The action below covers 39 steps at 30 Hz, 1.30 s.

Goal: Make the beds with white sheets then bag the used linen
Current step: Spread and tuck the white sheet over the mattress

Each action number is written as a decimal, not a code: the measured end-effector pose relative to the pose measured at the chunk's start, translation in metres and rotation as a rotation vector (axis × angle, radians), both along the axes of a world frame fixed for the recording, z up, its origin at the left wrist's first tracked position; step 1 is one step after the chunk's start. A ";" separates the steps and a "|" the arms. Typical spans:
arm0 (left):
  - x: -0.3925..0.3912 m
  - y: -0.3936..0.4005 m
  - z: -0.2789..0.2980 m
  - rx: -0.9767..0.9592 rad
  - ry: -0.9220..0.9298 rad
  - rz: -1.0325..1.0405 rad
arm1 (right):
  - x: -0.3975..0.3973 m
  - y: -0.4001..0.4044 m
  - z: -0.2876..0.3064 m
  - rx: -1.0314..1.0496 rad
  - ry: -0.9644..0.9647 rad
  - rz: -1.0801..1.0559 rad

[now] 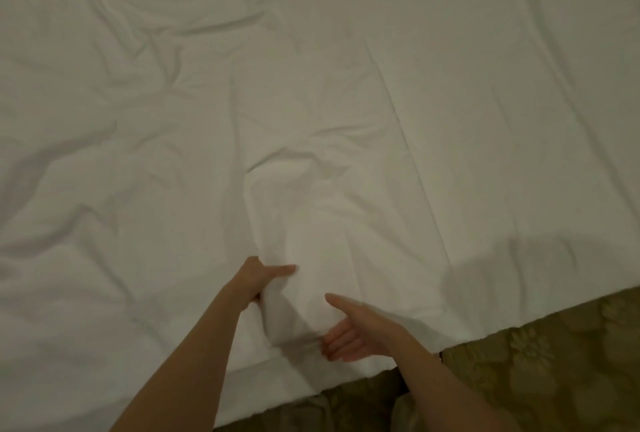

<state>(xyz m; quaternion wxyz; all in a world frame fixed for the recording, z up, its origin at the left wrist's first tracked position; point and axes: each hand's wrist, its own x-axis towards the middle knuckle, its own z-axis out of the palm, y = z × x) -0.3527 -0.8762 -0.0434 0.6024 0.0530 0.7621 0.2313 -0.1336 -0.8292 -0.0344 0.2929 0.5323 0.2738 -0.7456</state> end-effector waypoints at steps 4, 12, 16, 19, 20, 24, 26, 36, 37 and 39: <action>0.007 -0.011 0.003 0.096 -0.162 0.134 | 0.003 -0.023 0.001 0.110 -0.068 -0.491; 0.027 -0.042 -0.006 0.001 -0.113 0.242 | 0.020 -0.059 0.002 0.355 -0.181 -1.043; 0.011 -0.031 0.007 -0.035 -0.161 0.082 | 0.028 -0.047 0.015 0.797 -0.211 -0.584; -0.015 -0.004 0.018 0.089 -0.069 0.222 | 0.010 -0.016 0.029 1.180 -0.127 -0.405; -0.025 0.009 0.019 0.127 -0.036 0.274 | -0.004 -0.002 0.031 1.256 -0.088 -0.343; -0.061 0.058 0.020 0.229 0.043 0.391 | -0.069 0.051 0.008 1.455 0.075 0.102; -0.078 0.081 0.013 0.269 0.063 0.419 | -0.104 0.074 0.000 1.454 0.108 0.385; -0.147 0.179 -0.021 0.395 0.133 0.394 | -0.229 0.217 -0.019 1.632 0.142 0.773; -0.153 0.187 -0.024 0.393 0.138 0.399 | -0.241 0.233 -0.018 1.616 0.162 0.750; -0.165 0.200 -0.027 0.403 0.132 0.418 | -0.267 0.261 -0.018 1.630 0.211 0.764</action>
